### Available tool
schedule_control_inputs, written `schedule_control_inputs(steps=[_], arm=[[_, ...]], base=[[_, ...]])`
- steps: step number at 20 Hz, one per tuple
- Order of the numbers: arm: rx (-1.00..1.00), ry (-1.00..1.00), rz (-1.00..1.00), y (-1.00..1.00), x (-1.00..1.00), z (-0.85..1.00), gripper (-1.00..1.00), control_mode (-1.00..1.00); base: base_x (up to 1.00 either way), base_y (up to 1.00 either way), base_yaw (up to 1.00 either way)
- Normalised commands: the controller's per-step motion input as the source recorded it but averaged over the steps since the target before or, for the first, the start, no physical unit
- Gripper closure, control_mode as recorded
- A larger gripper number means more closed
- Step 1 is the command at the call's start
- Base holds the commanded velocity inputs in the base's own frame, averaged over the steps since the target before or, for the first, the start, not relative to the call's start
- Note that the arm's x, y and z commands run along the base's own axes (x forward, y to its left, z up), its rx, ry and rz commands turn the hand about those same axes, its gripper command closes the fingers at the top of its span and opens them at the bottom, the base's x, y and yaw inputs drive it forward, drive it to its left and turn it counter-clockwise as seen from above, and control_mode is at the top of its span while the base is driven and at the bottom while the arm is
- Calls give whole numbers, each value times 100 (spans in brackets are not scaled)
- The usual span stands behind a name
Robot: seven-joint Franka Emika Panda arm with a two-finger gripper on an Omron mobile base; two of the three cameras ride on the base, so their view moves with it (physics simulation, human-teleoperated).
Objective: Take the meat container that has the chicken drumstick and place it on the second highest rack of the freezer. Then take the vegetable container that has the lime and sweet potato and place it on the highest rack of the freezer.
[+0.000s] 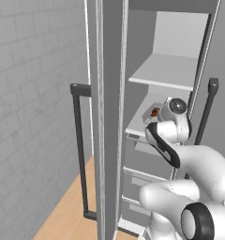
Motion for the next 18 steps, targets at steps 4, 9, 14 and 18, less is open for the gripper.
schedule_control_inputs(steps=[4, 9, 14, 18], arm=[[0, 0, 0, 19, -77, 63, -100, -100], [0, 10, 4, 6, -73, 70, -100, -100], [0, 36, 6, 32, -49, 64, -100, -100], [0, 34, 3, 27, -59, 41, -100, -100]], base=[[0, 0, 0], [0, 0, 0], [0, 0, 0], [0, 0, 0]])
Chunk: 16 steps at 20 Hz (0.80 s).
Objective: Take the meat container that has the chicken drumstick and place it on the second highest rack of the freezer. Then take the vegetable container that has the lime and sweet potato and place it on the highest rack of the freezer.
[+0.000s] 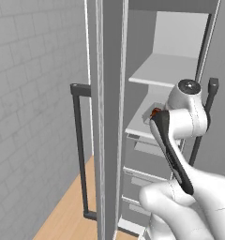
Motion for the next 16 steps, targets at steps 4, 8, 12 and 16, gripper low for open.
schedule_control_inputs(steps=[4, 8, 12, 16], arm=[[1, 17, 1, -2, -87, 2, -100, -100], [2, 0, 0, -4, -100, -4, -100, -100], [2, -2, -6, 0, -95, 0, -100, -100], [0, -14, -2, 12, -76, 0, -100, -100]], base=[[0, 0, 0], [0, 0, 0], [0, 0, 0], [0, 0, 0]])
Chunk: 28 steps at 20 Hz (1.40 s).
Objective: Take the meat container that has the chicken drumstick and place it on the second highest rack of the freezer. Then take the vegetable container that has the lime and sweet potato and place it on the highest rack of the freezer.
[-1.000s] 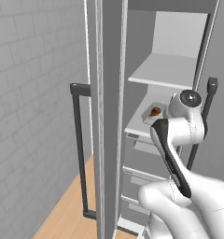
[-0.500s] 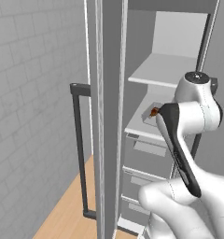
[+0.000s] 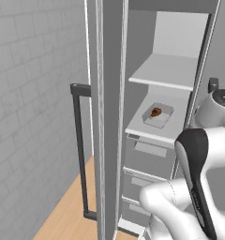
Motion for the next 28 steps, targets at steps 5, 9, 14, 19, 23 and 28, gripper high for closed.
schedule_control_inputs(steps=[5, 9, 14, 19, 23, 28], arm=[[0, -2, 0, 1, -7, 0, -100, -100], [0, 0, 0, 0, 0, 0, -100, -100], [0, 0, 0, 0, -2, 0, -100, 100], [0, 0, 0, 0, 0, 0, -100, 100], [0, 0, 0, 0, 0, 0, -100, 100], [0, 0, 0, 0, 0, 0, -100, 100]], base=[[0, 0, 0], [0, 0, 0], [-5, 1, 0], [-80, 14, -19], [-90, -1, -49], [-39, -41, -69]])
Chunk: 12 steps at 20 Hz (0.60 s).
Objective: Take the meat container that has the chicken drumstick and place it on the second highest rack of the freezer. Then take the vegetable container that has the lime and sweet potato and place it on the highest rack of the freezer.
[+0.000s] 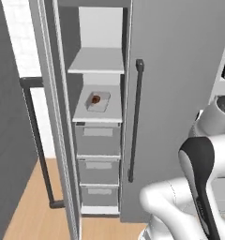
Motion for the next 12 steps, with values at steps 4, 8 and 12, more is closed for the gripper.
schedule_control_inputs(steps=[4, 8, 12], arm=[[0, 0, 0, 0, 0, 0, -100, 100], [0, 0, 0, 0, 0, 0, -100, 100], [0, 0, 0, 0, 0, 0, -100, 100]], base=[[-8, -75, -69], [8, -100, -63], [1, -100, -38]])
